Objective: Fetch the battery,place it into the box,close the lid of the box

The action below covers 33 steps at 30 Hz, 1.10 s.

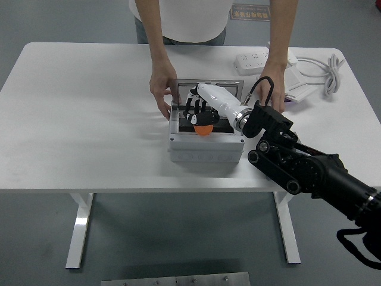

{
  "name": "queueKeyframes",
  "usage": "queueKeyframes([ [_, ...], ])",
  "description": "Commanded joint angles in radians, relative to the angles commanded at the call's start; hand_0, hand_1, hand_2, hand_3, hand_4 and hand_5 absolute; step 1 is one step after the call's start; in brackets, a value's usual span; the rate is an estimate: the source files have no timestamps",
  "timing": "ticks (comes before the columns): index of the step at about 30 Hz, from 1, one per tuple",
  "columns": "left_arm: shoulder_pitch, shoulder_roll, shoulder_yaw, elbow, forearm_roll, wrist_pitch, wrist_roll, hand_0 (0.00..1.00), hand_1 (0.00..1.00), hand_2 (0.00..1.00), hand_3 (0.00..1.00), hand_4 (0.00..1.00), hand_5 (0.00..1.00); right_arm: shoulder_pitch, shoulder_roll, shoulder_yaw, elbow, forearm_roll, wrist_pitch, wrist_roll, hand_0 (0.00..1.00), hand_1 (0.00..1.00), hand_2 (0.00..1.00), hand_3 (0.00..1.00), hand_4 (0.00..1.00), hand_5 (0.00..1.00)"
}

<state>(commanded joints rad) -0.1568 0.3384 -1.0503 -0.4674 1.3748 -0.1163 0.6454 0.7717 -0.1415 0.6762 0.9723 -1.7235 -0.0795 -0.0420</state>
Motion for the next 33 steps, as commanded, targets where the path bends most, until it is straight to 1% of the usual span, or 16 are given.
queueKeyframes([
  [7,0.005,-0.001,-0.002,-0.002,-0.002,-0.001,0.000,0.632,0.698,0.573,0.541,0.500,0.002,0.007,-0.019,0.009,0.006,0.004,0.020,-0.024,0.072,0.237,0.322,0.410,0.563,0.158],
  [12,0.007,-0.003,-0.005,-0.003,0.005,-0.007,0.000,0.632,0.698,0.573,0.541,0.500,0.002,0.010,-0.026,0.020,0.005,0.004,0.021,-0.025,0.067,0.228,0.321,0.410,0.573,0.155],
  [15,0.005,-0.004,-0.008,-0.003,0.010,-0.011,0.000,0.632,0.698,0.573,0.541,0.500,0.002,0.010,-0.025,0.020,-0.003,0.007,0.014,-0.016,0.067,0.228,0.321,0.410,0.573,0.155],
  [16,0.004,-0.004,-0.008,-0.003,0.011,-0.011,0.000,0.632,0.698,0.573,0.541,0.500,0.002,0.010,-0.024,0.020,-0.007,0.008,0.011,-0.012,0.061,0.217,0.309,0.388,0.577,0.164],
  [21,0.002,-0.006,-0.011,-0.003,0.017,-0.013,0.000,0.632,0.698,0.573,0.541,0.500,0.002,0.007,-0.019,0.018,-0.016,0.008,0.006,-0.004,0.061,0.217,0.309,0.388,0.577,0.164],
  [22,0.002,-0.006,-0.012,-0.003,0.019,-0.014,0.000,0.632,0.698,0.573,0.541,0.500,0.002,0.007,-0.018,0.018,-0.017,0.007,0.006,-0.003,0.070,0.228,0.313,0.387,0.581,0.177],
  [27,0.002,-0.007,-0.017,-0.003,0.029,-0.017,0.000,0.632,0.698,0.573,0.541,0.500,0.002,0.008,-0.017,0.019,-0.019,0.006,0.003,-0.004,0.070,0.228,0.313,0.387,0.581,0.177],
  [28,0.002,-0.008,-0.017,-0.003,0.030,-0.017,0.000,0.632,0.698,0.573,0.541,0.500,0.002,0.008,-0.018,0.020,-0.019,0.006,0.002,-0.004,0.083,0.259,0.326,0.402,0.587,0.162],
  [33,0.001,-0.010,-0.019,-0.003,0.036,-0.020,0.000,0.632,0.698,0.573,0.541,0.500,0.002,0.011,-0.020,0.026,-0.017,0.007,0.002,-0.008,0.083,0.259,0.326,0.402,0.587,0.162],
])
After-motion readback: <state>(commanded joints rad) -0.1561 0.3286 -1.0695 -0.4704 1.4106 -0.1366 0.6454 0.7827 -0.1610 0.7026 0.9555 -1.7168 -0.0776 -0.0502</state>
